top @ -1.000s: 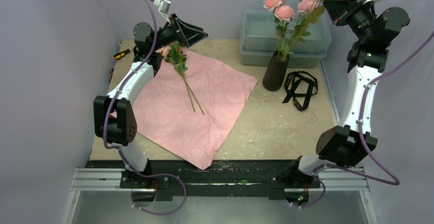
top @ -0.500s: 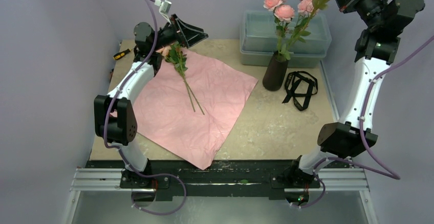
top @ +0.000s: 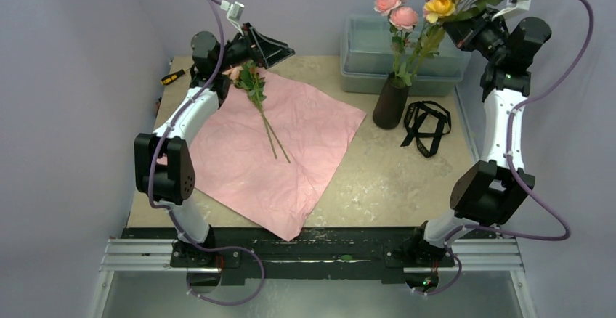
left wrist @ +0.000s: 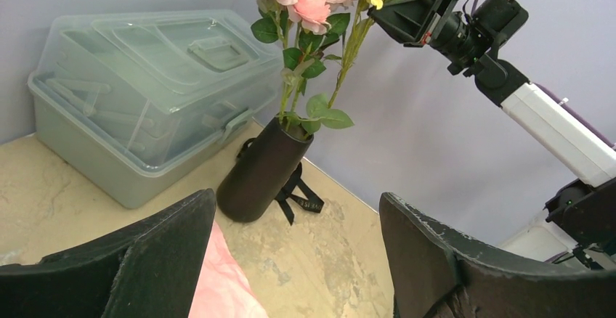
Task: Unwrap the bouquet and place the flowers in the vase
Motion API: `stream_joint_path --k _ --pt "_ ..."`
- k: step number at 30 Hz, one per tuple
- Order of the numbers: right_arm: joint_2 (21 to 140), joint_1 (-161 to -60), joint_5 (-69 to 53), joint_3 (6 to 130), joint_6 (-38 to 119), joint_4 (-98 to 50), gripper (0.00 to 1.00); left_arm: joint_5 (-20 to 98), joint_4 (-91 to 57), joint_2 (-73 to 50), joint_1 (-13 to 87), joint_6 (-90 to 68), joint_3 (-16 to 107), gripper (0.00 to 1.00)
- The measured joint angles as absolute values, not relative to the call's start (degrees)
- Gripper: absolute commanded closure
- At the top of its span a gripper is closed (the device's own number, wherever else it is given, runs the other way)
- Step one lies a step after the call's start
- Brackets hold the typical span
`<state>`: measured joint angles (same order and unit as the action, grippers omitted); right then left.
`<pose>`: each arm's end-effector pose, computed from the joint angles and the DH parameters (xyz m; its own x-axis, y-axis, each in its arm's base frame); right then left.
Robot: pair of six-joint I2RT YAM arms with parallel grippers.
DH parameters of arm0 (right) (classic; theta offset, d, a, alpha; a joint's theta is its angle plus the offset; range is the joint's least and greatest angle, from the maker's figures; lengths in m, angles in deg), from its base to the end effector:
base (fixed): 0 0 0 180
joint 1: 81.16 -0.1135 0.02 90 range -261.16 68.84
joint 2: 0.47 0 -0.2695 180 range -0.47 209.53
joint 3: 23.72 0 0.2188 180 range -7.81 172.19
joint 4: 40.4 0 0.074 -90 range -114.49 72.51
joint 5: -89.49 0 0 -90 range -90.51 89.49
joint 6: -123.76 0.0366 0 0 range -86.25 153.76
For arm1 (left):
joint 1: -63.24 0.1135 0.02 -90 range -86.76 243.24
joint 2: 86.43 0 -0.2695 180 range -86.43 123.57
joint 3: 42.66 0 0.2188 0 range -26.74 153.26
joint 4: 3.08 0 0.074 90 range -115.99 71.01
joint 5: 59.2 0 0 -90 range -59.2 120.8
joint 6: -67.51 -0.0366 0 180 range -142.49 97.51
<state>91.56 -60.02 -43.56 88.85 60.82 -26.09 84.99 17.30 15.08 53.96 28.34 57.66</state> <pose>0.3211 -0.0974 0.4705 -0.0779 0.3866 -0.9190 -0.3750 0.8427 0.3863 0.3728 -0.0910 0.4044 -0.4543 -0.3854 -0.8032 0.7885 0.2456 -0.5638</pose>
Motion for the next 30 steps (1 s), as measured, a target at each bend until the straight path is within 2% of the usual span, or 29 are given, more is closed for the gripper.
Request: stream_joint_path --k 12,13,16,21,25,30 --pt "91.23 -61.42 -41.11 78.47 58.57 -31.45 1.00 79.70 7.92 15.24 55.10 21.85 56.30 0.19" --pt "91.23 -61.50 -40.58 77.70 58.55 -31.60 0.97 78.70 6.59 15.24 55.10 20.84 56.15 0.19" --pt "91.23 -61.70 -39.97 75.61 58.51 -31.93 0.85 73.96 1.30 15.24 55.10 16.82 55.49 0.22" --pt "90.03 -61.77 -38.90 72.52 58.20 -31.27 0.39 64.71 -7.16 15.24 55.16 11.29 54.36 0.23" --pt "87.71 -61.74 -38.24 71.58 56.74 -29.48 0.23 57.32 -12.05 15.24 55.34 7.97 53.39 0.27" --pt "82.25 -61.72 -36.87 70.99 55.08 -26.68 0.12 48.01 -18.06 15.24 55.36 4.54 53.15 0.34"
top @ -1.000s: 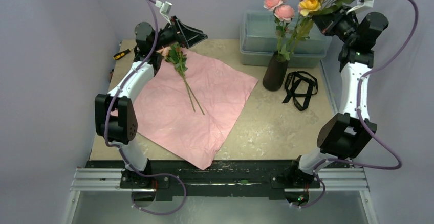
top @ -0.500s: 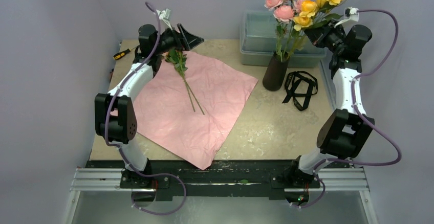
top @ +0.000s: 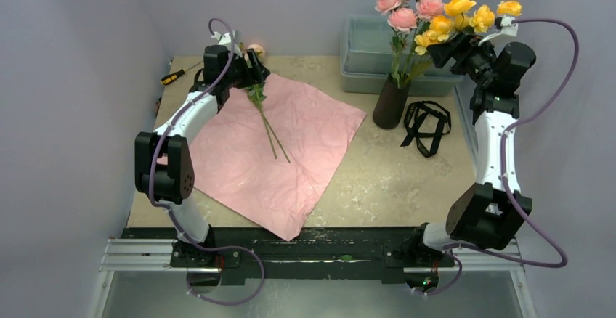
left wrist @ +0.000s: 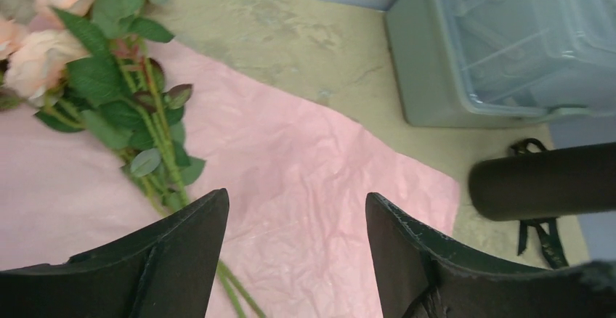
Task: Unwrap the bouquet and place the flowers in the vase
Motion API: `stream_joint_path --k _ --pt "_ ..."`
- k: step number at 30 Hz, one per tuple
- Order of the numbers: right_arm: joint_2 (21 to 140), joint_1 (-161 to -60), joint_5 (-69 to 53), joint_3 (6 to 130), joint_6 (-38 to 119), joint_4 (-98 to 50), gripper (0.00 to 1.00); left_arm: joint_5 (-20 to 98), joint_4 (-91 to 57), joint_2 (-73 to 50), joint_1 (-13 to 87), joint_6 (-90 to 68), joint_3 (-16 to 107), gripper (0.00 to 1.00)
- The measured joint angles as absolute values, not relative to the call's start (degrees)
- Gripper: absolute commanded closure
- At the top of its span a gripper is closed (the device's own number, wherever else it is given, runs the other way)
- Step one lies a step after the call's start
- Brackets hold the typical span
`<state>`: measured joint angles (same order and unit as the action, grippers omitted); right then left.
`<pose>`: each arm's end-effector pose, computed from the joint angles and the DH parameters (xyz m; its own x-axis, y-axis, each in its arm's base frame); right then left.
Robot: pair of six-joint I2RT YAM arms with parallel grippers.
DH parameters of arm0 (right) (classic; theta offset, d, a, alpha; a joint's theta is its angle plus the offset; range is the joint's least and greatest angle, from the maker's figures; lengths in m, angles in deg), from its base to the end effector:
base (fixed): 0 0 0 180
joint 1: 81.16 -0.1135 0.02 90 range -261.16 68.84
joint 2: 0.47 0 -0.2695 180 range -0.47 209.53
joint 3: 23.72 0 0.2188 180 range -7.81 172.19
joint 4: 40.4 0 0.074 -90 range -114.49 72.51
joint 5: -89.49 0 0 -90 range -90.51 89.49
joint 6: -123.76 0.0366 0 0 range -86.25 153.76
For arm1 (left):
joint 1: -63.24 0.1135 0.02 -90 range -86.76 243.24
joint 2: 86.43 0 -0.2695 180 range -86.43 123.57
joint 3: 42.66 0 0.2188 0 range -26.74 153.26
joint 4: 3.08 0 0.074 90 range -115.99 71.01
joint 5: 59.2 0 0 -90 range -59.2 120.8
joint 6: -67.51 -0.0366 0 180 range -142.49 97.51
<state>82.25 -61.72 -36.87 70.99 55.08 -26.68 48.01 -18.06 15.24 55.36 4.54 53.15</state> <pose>0.2932 -0.0805 0.4232 -0.1322 0.3572 -0.9246 -0.2605 0.8875 0.3801 0.3888 -0.0647 0.3163 -0.4979 -0.3693 -0.7847 0.2005 0.8312 -0.5185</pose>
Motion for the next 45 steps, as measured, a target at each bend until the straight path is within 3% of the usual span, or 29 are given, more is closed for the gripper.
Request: stream_joint_path --k 10,22,37,45 --pt "73.86 -61.72 -32.87 70.80 52.45 -18.68 0.02 39.40 -20.36 16.26 55.36 1.78 51.08 0.60" --pt "70.34 -61.72 -31.03 71.61 48.45 -8.67 0.02 35.09 -18.28 28.79 55.36 0.98 55.49 0.67" --pt "71.93 -61.72 -31.27 75.63 48.17 -6.95 0.02 33.52 -16.84 38.32 55.36 1.92 60.15 0.68" --pt "72.48 -61.72 -31.56 77.79 47.65 -5.37 0.02 32.43 -16.18 42.21 55.38 2.48 62.81 0.79"
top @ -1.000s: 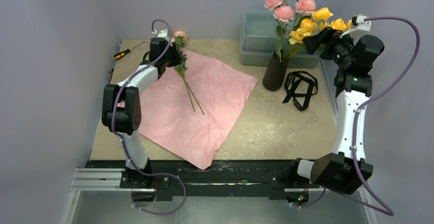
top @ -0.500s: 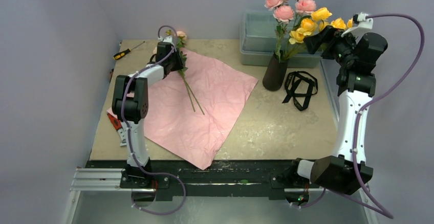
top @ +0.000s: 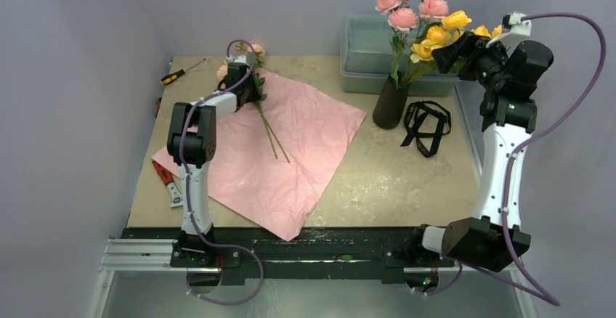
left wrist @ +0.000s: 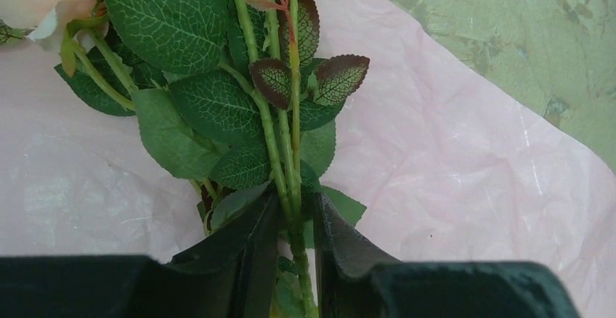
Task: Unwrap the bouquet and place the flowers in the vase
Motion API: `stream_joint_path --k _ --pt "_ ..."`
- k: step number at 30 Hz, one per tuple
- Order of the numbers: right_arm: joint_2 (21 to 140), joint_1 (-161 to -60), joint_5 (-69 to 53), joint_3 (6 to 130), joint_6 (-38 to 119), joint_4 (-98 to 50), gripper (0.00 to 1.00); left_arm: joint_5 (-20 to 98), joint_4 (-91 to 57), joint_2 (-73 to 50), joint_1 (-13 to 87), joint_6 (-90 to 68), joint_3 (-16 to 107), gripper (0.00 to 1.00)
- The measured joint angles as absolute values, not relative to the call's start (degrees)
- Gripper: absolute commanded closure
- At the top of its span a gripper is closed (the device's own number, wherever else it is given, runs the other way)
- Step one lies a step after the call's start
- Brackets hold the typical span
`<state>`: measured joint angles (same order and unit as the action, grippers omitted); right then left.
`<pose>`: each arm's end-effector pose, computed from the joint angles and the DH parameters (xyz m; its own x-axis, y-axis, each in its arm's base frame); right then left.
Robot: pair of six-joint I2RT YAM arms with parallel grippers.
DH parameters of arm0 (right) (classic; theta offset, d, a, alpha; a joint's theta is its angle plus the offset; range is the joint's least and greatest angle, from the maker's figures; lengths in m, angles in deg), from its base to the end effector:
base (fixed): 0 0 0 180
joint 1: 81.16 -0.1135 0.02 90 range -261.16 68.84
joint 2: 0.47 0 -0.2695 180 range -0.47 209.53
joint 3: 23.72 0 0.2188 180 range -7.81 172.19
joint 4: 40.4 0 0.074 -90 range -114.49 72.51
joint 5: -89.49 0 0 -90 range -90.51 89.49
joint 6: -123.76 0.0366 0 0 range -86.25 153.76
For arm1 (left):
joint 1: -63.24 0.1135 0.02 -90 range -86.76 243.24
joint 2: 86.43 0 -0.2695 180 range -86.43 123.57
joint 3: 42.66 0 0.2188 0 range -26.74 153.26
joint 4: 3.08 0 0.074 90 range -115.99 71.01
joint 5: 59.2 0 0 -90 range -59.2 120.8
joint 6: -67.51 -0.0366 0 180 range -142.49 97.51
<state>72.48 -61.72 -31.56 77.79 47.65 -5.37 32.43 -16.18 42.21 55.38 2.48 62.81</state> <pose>0.2306 -0.0614 0.4639 -0.1507 0.2713 -0.9506 -0.1668 0.9408 0.2950 0.4740 -0.0665 0.1725 -0.5986 -0.3433 -0.7238 -0.1029 0.9290 -0.3556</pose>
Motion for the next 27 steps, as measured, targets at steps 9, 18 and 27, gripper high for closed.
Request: stream_joint_path --k 9,18,27 --pt "72.48 -61.72 -33.76 78.08 48.06 -6.49 0.02 31.07 -17.15 41.53 55.66 3.88 62.62 1.00" --pt "72.48 -61.72 -37.35 78.08 49.04 -9.07 0.02 31.77 -18.70 35.21 56.69 6.18 62.40 1.00" --pt "72.55 -62.23 -45.02 78.10 53.13 -14.14 0.02 37.96 -11.94 26.08 58.81 10.88 56.67 1.00"
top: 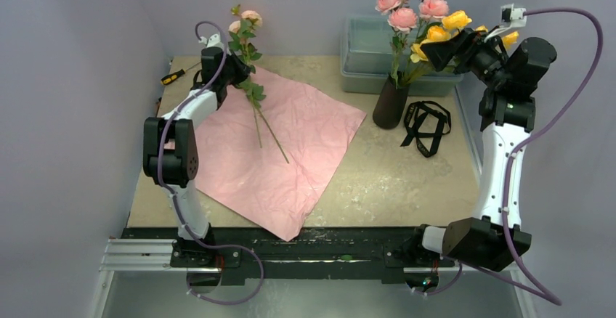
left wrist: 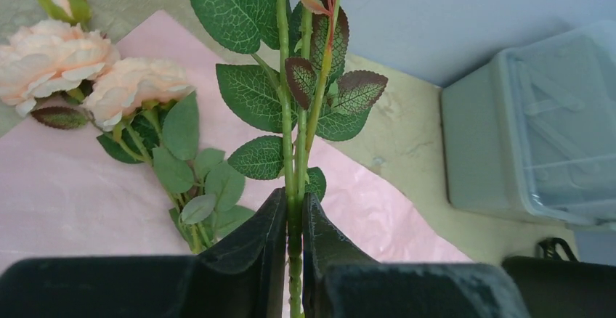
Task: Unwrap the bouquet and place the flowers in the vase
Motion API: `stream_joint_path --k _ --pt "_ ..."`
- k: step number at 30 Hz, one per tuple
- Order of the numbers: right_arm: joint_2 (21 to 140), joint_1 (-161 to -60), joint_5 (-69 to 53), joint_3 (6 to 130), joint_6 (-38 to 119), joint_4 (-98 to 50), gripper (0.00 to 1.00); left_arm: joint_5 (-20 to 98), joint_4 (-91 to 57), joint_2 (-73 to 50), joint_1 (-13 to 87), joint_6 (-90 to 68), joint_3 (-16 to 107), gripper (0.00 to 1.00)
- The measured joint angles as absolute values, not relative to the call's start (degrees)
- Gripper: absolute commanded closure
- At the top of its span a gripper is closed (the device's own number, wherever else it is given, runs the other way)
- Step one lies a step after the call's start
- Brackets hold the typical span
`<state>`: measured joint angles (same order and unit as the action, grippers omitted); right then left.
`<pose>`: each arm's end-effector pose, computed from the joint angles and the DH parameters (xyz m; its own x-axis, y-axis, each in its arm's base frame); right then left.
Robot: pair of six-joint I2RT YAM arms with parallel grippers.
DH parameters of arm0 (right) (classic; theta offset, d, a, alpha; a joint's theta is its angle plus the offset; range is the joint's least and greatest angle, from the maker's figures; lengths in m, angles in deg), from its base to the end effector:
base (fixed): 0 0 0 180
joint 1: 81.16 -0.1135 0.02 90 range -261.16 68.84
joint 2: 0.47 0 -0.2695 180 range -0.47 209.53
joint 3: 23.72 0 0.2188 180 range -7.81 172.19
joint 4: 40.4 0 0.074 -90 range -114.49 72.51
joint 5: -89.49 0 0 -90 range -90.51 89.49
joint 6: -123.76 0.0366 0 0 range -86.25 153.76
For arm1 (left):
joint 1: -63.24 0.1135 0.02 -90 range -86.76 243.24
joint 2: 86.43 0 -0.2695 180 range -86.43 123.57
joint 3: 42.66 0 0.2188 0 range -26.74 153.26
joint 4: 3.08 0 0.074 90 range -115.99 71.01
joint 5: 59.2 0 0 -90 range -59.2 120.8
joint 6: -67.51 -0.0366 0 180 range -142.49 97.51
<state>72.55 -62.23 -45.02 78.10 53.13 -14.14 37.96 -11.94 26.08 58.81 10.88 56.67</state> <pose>0.2288 -0.0513 0.4811 -0.1034 0.2855 -0.9528 -0.4206 0.8555 0.3020 0.4368 -0.0384 0.2712 -0.4180 -0.5150 -0.7484 -0.0456 0.8346 -0.5489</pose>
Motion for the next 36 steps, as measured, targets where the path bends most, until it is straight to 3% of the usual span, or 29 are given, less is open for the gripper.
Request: stream_joint_path --k 12,22,34,36 --pt "79.32 -73.02 -52.32 84.81 55.30 -17.46 0.02 57.85 6.35 16.98 59.99 17.65 49.72 1.00" --pt "87.47 -86.40 -52.58 90.60 59.95 -23.03 0.02 72.01 26.90 14.06 59.16 32.10 49.53 1.00" --pt "94.14 -96.65 -50.00 92.61 67.34 -31.86 0.02 78.33 30.02 10.38 49.65 33.76 49.63 1.00" --pt "94.80 -97.13 -49.41 92.72 68.67 -33.02 0.06 79.07 29.82 9.27 47.60 32.60 49.90 1.00"
